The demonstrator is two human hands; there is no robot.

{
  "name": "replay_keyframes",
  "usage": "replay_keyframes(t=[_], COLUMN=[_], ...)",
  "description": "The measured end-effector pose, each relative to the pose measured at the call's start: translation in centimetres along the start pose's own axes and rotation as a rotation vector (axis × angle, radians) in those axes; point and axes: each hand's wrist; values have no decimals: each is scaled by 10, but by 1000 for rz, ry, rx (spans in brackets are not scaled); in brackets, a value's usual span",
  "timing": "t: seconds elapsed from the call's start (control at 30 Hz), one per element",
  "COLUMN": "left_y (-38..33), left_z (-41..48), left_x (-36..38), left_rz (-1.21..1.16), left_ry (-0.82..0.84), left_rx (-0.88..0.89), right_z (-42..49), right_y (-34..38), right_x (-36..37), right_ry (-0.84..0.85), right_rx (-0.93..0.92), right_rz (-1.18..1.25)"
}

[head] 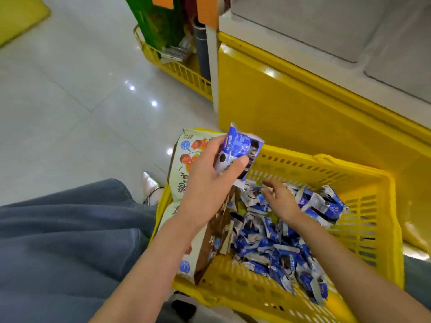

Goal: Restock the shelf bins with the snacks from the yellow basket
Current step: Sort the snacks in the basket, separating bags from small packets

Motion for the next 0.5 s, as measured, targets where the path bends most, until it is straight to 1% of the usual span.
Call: replay_keyframes(t=[0.1, 0.17, 0.2, 0.27, 0.37, 0.47, 0.5], left_y=[2, 5, 7, 11, 18, 27, 28], left_z=[11, 17, 19, 24, 27, 28, 28], left_x=[-12, -17, -19, -21, -23, -24, -24], left_rz=[-38, -66, -66, -71, -102, -126, -139], left_ry=[-108, -148, -156, -161, -164, -166, -167], left_rx=[17, 14, 10, 5, -15, -31, -33], right_z=[22, 29, 30, 31, 35, 48, 53], right_y=[-5, -11, -13, -15, -14, -12, -9], right_x=[18, 27, 31, 37, 43, 53, 55], right_ry=[171, 310, 334, 272, 170, 103, 85], right_rx=[-62, -91, -99, -105, -25, 25, 91], right_rz=[-192, -310, -365, -436, -423, -291, -200])
Point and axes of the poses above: each hand's wrist, its own z-axis towards the middle knuckle, its own x-axis out of the palm, y = z × x, and after that the axes turned 2 degrees about z, right-handed
